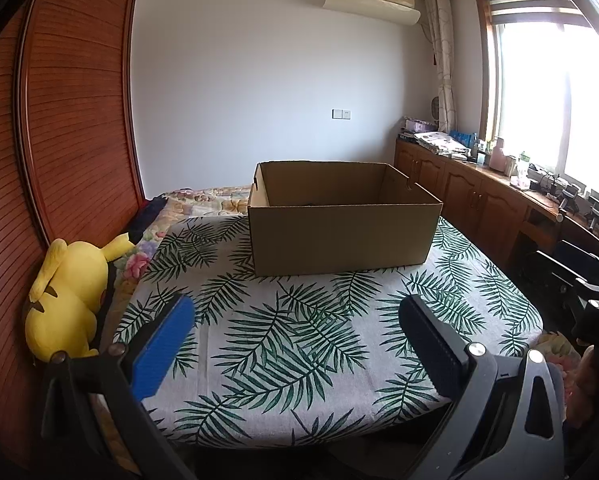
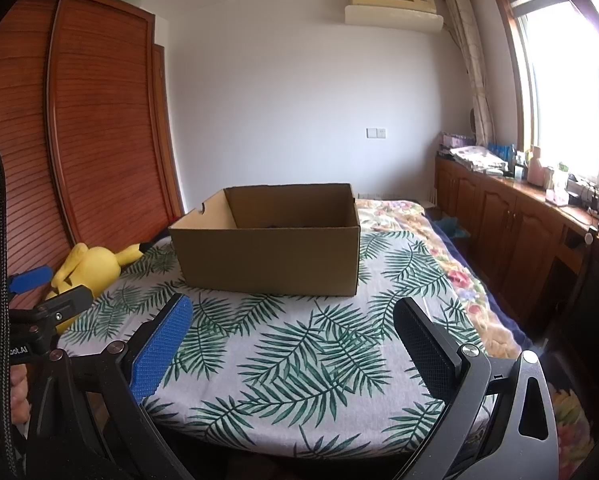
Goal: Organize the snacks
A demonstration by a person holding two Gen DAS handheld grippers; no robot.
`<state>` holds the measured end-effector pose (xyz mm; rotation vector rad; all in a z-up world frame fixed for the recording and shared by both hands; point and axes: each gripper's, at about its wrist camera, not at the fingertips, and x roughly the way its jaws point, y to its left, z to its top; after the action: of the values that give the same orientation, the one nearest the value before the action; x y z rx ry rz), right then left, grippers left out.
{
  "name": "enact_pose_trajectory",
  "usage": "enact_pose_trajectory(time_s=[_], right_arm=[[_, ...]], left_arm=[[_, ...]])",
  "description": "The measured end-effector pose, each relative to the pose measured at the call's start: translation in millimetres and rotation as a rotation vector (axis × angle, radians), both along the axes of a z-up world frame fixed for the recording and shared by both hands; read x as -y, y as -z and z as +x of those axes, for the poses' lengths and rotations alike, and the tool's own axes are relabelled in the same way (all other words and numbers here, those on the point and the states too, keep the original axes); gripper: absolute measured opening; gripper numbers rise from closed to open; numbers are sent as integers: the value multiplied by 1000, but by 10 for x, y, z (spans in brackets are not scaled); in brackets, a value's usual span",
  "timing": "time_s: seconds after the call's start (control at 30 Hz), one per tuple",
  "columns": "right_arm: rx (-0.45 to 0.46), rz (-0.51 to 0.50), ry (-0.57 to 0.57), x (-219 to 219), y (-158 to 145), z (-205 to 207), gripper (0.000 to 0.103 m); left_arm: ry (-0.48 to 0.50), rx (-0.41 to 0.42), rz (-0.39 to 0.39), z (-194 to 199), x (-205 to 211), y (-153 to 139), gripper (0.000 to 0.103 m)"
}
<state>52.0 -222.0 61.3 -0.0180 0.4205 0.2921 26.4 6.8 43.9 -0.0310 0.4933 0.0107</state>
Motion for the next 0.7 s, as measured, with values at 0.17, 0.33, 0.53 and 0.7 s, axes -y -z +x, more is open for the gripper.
enact_pose_trajectory(time_s=[0.17,0.33,0.53,0.7], right_arm=[[1,-1,0,-1,2,1,102],[2,-2,0,-5,10,1,102],[2,-3,1,-7,10,0,102],[2,-3,1,-10,15,0,102]], left_arm=[[-2,3,0,1,-5,-13,103],[-1,2,1,5,-15,-17,103],[-5,-1,0,17,-24,-19,103],[-5,-1,0,19,-32,-21,103]])
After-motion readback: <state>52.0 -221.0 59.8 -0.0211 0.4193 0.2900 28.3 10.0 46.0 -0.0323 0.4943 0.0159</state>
